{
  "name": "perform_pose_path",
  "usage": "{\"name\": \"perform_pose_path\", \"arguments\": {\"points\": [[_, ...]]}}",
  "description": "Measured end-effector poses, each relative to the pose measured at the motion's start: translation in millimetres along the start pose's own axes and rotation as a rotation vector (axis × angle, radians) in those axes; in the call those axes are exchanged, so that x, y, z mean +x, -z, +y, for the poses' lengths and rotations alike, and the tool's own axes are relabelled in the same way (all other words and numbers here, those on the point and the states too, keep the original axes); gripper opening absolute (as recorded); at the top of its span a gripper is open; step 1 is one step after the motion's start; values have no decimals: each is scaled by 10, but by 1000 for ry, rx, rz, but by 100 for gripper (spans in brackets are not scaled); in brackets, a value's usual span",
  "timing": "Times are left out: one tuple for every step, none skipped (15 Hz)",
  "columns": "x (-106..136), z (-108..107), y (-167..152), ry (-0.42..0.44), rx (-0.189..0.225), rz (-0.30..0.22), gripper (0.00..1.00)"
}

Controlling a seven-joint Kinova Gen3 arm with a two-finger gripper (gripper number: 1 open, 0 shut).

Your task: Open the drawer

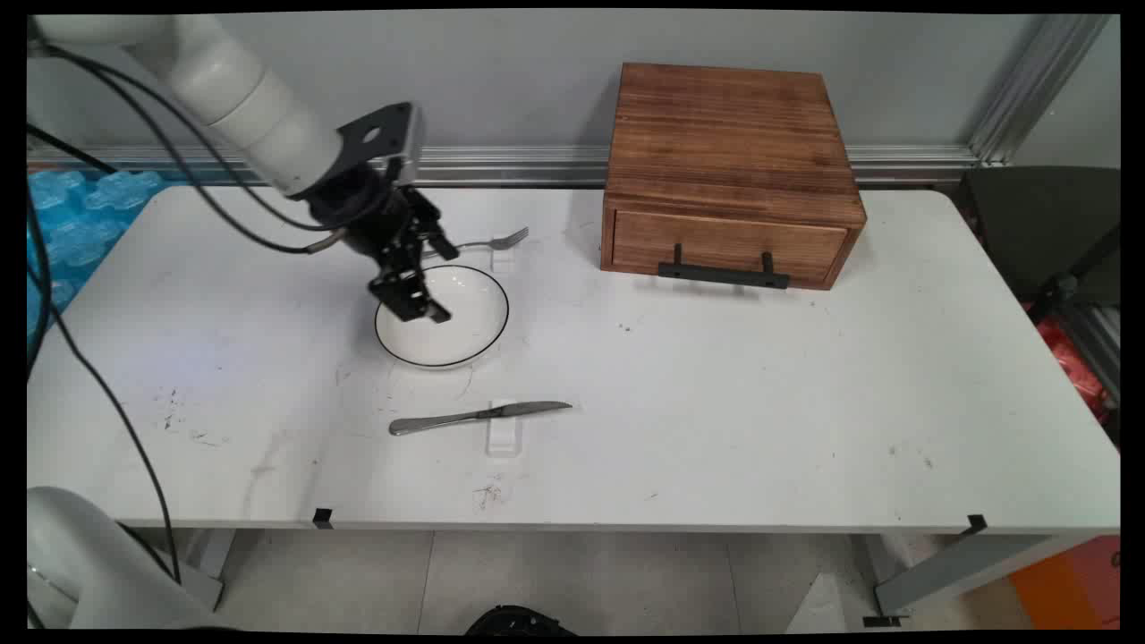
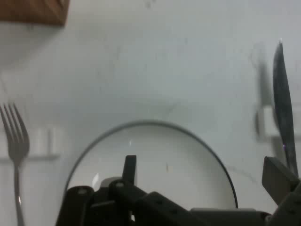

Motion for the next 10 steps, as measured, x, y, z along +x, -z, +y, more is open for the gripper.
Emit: {"name": "perform_pose_path", "arguments": {"points": [[93,-4,-21,-2,8,7,100],[170,-8,-38,-4,14,13,100],[257,-14,-61,-6,21,19,100],[344,-20,-85,-7,29,26,100],[393,-23,-99,-9,33,30,100],[481,-30,-128,-11,38,38,100],[557,-36,-154,-11,44,46,100],[671,-46,-202,-10,52,59,100],[777,-56,-251,-9,59,70,100],[856,-65,-293,-7,63,79,100]]}}
